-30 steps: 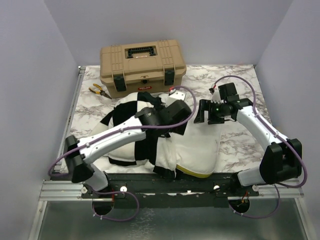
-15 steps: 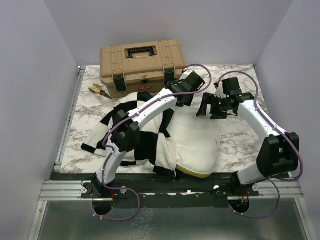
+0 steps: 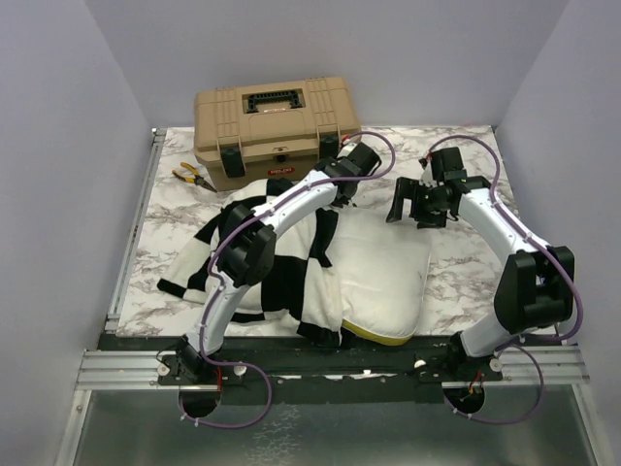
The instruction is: Put the pillow into the pillowcase
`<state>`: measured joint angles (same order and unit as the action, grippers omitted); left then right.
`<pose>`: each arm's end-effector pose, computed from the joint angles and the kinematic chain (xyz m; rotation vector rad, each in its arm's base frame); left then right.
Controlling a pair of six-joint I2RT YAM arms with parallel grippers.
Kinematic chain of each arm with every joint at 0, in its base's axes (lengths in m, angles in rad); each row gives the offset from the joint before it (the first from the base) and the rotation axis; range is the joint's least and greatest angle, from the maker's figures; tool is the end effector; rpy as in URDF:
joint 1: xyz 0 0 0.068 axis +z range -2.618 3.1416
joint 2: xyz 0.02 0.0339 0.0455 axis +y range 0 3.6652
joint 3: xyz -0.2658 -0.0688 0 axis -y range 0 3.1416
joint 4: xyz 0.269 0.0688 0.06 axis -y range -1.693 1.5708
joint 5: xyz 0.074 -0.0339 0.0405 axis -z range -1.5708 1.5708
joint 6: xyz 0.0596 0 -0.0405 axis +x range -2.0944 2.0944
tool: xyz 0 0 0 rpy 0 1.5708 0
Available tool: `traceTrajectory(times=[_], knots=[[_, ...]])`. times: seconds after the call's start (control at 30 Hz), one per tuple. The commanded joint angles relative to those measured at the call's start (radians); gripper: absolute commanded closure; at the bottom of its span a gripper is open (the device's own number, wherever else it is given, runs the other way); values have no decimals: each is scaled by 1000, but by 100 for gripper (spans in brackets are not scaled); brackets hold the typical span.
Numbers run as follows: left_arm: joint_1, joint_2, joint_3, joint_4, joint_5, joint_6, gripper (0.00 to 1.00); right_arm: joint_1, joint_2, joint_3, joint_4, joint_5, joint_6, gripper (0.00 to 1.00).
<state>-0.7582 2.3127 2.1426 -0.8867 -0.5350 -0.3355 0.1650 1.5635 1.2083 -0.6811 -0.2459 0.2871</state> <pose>0.4104 -0.3468 0.2140 0.3379 2.4078 0.2363 0.3510 0.0732 0.2286 0.0718 2.6355 0.4790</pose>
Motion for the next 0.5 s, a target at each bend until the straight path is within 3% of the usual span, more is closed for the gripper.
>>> traceTrajectory(times=[0.0, 0.13, 0.23, 0.47], knots=[[-7, -163, -65, 84, 105, -8, 100, -47, 22, -46, 0, 133, 14, 0], [-8, -260, -154, 140, 154, -40, 100, -187, -44, -144, 33, 135, 48, 0], [-8, -300, -197, 154, 176, -53, 100, -276, -89, -213, 74, 56, 71, 0], [-15, -310, -208, 172, 313, -84, 100, -276, -40, -313, 246, -362, 109, 4]])
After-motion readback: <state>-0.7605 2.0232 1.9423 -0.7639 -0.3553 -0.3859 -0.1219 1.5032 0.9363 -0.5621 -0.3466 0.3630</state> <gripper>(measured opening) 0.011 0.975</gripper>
